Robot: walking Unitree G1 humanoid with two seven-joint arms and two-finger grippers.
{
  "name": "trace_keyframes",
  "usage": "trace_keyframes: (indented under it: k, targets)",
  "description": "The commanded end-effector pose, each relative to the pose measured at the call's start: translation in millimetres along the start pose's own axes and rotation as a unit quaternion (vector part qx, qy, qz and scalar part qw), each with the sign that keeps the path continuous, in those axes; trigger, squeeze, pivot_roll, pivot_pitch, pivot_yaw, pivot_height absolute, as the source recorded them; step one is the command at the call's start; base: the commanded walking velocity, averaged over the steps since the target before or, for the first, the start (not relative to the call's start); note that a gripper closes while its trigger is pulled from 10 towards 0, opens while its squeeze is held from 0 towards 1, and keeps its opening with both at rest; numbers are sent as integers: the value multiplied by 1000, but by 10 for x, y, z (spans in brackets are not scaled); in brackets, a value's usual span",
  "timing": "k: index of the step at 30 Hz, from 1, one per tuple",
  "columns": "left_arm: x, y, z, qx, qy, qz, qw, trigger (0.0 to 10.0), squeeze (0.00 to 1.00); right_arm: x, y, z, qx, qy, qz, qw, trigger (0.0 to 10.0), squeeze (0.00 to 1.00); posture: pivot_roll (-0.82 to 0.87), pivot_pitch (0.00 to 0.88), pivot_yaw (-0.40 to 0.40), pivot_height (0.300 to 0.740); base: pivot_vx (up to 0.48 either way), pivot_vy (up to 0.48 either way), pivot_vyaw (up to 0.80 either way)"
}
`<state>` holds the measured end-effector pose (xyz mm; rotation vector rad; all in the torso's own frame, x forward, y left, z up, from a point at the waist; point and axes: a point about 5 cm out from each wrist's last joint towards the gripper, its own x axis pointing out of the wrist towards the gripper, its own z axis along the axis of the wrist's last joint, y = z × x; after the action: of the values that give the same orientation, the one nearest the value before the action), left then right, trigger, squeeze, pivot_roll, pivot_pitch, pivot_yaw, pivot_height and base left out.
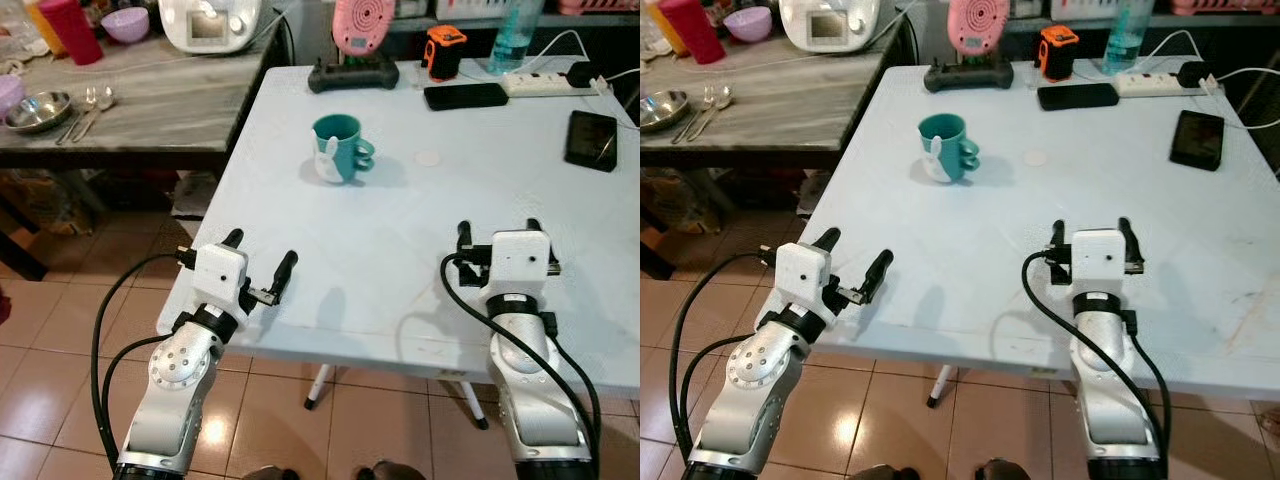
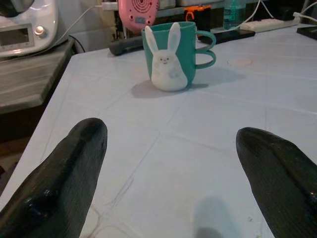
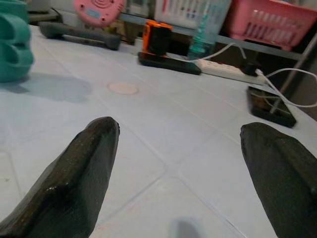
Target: Setting the table
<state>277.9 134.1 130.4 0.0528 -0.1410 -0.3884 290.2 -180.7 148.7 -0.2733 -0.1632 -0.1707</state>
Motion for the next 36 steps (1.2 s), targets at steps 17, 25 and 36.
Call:
trace_keyframes:
  k: [17,25,36]
  targets:
    - [-29,-16,9,-36,-2,-36,999,10000,0,31,32,95,-2,-26,14,1000,10000,0,-194,122,111,740,0,0,354]
    - [-44,-42,10,-41,-1,-49,998,10000,0,13,31,80,-1,-23,12,1000,10000,0,-197,128,116,740,190,0,0]
    - [-52,-41,-3,-42,2,-49,998,10000,0,-132,86,59,42,-14,26,999,10000,0,-194,129,107,740,273,0,0]
